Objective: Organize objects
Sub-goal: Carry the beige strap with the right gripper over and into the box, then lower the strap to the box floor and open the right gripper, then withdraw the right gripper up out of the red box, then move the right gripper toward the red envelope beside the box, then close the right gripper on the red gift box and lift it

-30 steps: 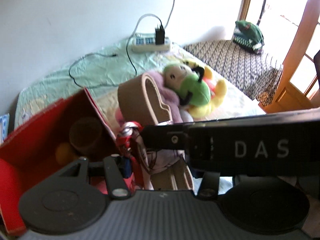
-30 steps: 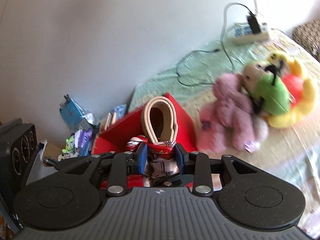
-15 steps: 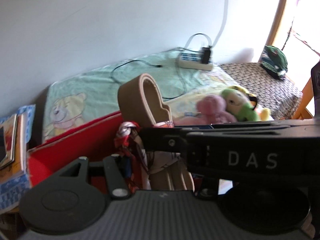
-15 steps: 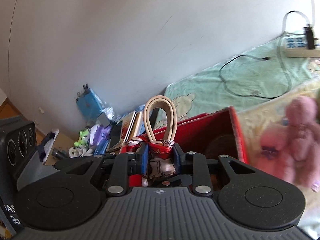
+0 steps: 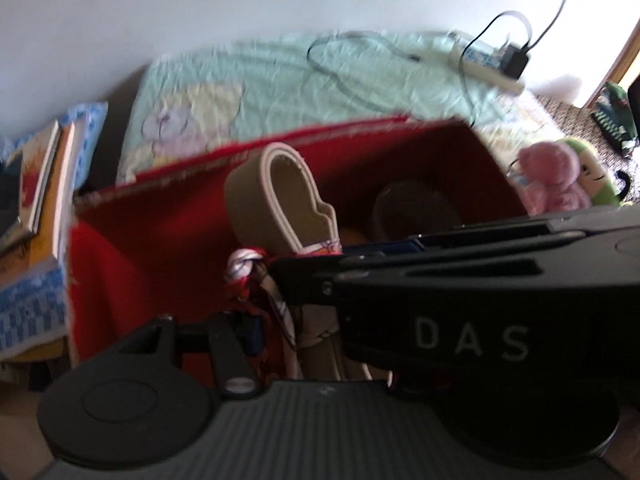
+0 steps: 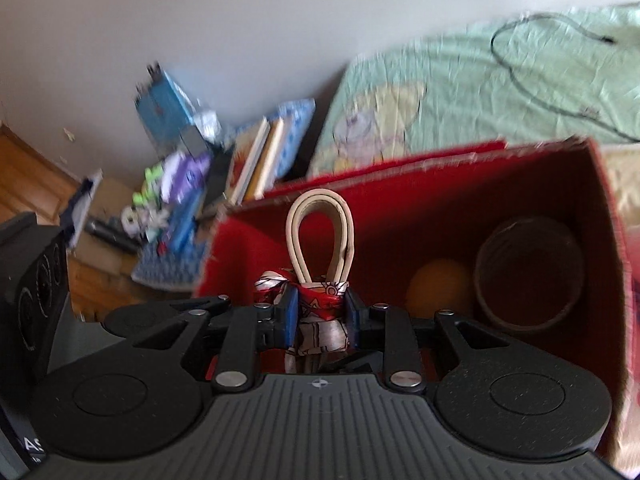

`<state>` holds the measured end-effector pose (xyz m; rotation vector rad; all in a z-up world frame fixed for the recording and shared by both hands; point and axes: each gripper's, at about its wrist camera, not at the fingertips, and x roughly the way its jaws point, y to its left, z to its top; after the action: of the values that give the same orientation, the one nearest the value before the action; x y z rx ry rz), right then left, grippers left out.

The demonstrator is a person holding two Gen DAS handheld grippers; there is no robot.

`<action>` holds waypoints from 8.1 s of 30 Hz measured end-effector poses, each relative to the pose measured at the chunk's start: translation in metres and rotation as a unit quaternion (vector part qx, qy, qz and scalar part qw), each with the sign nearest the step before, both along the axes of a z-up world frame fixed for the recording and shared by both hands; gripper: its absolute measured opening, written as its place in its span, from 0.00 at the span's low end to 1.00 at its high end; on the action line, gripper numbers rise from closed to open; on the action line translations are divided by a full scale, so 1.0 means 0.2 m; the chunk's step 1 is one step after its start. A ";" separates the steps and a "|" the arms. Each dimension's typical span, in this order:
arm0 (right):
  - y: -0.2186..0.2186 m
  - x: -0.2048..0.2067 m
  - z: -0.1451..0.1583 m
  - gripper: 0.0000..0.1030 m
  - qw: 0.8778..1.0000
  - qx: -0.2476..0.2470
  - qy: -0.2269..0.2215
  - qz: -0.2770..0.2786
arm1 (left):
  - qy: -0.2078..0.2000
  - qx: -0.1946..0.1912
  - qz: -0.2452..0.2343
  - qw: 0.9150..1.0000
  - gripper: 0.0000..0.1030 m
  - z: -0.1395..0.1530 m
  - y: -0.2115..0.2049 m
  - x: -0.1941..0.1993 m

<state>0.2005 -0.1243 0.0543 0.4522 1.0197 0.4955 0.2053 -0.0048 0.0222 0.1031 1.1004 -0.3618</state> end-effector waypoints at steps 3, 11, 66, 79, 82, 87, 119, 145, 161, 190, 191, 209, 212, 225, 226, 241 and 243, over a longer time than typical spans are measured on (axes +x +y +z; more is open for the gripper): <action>0.02 0.05 -0.07 0.26 0.999 -0.007 0.034 0.013 | 0.033 0.005 0.004 0.999 0.50 -0.09 0.01 0.05; 0.01 0.11 -0.17 0.24 0.996 -0.023 0.082 0.007 | 0.066 0.025 -0.003 0.998 0.52 -0.18 -0.01 0.10; -0.02 0.12 -0.24 0.27 0.998 -0.017 0.065 -0.015 | 0.048 0.083 0.033 0.995 0.79 -0.22 0.00 0.17; -0.06 0.08 -0.23 0.24 0.998 -0.031 0.034 -0.046 | 0.009 0.103 0.049 0.993 0.81 -0.20 -0.02 0.13; -0.05 0.07 -0.23 0.24 0.998 -0.036 0.027 -0.051 | -0.003 0.109 0.052 0.993 0.82 -0.19 -0.03 0.12; -0.06 0.07 -0.22 0.24 0.998 -0.034 0.019 -0.056 | -0.017 0.118 0.059 0.991 0.81 -0.17 -0.04 0.11; -0.17 -0.17 -0.14 0.24 0.981 -0.098 -0.051 -0.159 | -0.096 0.124 0.075 0.985 0.78 -0.08 -0.03 0.00; -0.15 -0.59 0.09 0.31 0.978 -0.064 -0.168 -0.105 | -0.118 0.107 0.147 0.976 0.83 0.19 -0.05 -0.51; -0.20 -0.73 0.02 0.31 0.992 -0.026 -0.125 -0.017 | -0.082 0.135 0.216 0.963 0.86 0.12 -0.05 -0.74; -0.19 -0.74 -0.31 0.38 0.997 0.032 0.055 -0.050 | 0.005 0.131 0.178 0.975 0.93 -0.17 0.07 -0.81; -0.18 -0.75 -0.31 0.38 0.996 0.033 0.059 -0.056 | 0.006 0.128 0.172 0.977 0.93 -0.17 0.08 -0.81; -0.08 -0.75 -0.41 0.40 0.987 0.041 0.118 -0.098 | 0.022 0.037 0.088 0.995 0.98 -0.26 0.25 -0.75; -0.07 -0.74 -0.43 0.40 0.985 0.049 0.133 -0.099 | 0.034 0.021 0.078 0.996 0.98 -0.27 0.27 -0.76; -0.06 -0.66 -0.44 0.38 0.985 0.051 0.151 -0.061 | 0.092 0.014 0.080 0.992 0.94 -0.38 0.22 -0.74; -0.06 -0.65 -0.44 0.38 0.985 0.050 0.152 -0.059 | 0.099 0.009 0.080 0.992 0.93 -0.38 0.21 -0.73; -0.25 -0.68 -0.45 0.39 0.982 0.040 0.156 -0.097 | 0.159 -0.024 0.028 0.987 0.95 -0.40 -0.02 -0.64; -0.26 -0.70 -0.46 0.40 0.982 0.042 0.158 -0.098 | 0.162 -0.021 0.025 0.986 0.95 -0.40 -0.03 -0.64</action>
<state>0.0606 -0.1762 -0.0373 0.7144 1.2464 0.2952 0.0777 -0.0111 -0.0587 -0.0228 1.4128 -0.3652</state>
